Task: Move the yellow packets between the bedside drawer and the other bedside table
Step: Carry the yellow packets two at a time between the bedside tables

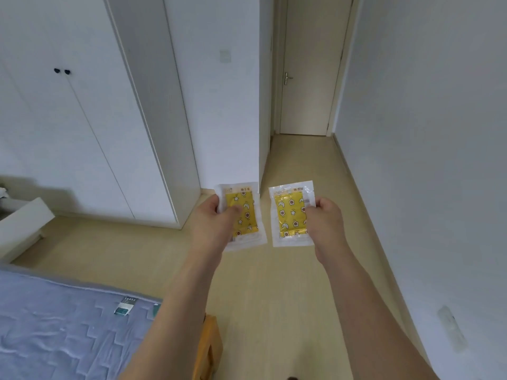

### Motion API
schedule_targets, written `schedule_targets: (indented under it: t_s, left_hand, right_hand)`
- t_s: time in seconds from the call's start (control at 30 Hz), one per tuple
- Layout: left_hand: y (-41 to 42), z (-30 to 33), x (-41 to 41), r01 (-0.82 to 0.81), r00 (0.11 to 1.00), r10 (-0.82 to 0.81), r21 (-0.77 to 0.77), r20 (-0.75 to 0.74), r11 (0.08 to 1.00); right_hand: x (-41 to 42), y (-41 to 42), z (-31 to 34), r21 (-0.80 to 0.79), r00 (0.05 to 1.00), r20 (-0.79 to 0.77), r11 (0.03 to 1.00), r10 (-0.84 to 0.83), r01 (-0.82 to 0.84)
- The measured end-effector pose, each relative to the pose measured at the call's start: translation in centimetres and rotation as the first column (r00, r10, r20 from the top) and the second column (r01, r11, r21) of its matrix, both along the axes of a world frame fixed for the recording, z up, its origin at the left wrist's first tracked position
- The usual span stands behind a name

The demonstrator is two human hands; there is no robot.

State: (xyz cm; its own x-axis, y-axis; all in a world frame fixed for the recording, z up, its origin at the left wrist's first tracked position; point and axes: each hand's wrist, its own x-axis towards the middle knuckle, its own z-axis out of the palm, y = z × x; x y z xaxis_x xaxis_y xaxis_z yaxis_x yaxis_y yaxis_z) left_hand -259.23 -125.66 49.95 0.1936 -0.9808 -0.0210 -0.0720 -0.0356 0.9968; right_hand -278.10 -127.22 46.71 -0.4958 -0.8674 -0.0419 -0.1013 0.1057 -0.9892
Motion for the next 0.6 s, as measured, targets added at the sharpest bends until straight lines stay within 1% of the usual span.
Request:
schedule_targets:
  t_s: [0.17,0.3,0.43,0.6]
  left_hand:
    - [-13.7,-1.3,0.5,-0.087,0.995,0.087,-0.008,0.043,0.996]
    - [-24.1,0.2,2.5,-0.175,0.981,0.176,-0.016,0.079,0.984]
    - [-32.3,1.8,6.0,-0.293,0.954,0.295,-0.043,0.053,0.955]
    - [-41.2,0.5,12.1,-0.426,0.905,0.426,0.003,0.006,0.905]
  right_hand:
    - [0.6,-15.9,-1.6,-0.033,0.996,0.029,0.996,0.088,-0.087]
    - [2.6,-28.1,0.0,-0.044,0.979,0.017,0.979,0.201,-0.2]
    - [7.2,-38.4,1.5,-0.045,0.95,-0.032,0.949,0.31,-0.311]
    - [14.7,-49.5,0.4,-0.021,0.879,-0.065,0.88,0.472,-0.474]
